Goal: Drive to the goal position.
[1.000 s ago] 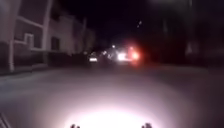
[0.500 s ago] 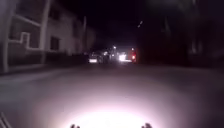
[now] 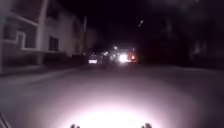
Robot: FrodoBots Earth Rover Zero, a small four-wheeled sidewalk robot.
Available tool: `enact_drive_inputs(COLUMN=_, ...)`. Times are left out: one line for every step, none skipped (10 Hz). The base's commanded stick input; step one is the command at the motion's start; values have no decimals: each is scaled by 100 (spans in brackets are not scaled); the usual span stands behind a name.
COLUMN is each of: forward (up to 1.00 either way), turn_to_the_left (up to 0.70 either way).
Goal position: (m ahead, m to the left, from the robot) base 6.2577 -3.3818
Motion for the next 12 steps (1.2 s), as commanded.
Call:
enact_drive_inputs(forward=70, turn_to_the_left=0)
enact_drive_inputs(forward=70, turn_to_the_left=0)
enact_drive_inputs(forward=70, turn_to_the_left=0)
enact_drive_inputs(forward=70, turn_to_the_left=0)
enact_drive_inputs(forward=70, turn_to_the_left=0)
enact_drive_inputs(forward=70, turn_to_the_left=0)
enact_drive_inputs(forward=70, turn_to_the_left=0)
enact_drive_inputs(forward=70, turn_to_the_left=0)
enact_drive_inputs(forward=70, turn_to_the_left=0)
enact_drive_inputs(forward=70, turn_to_the_left=0)
enact_drive_inputs(forward=70, turn_to_the_left=0)
enact_drive_inputs(forward=70, turn_to_the_left=0)
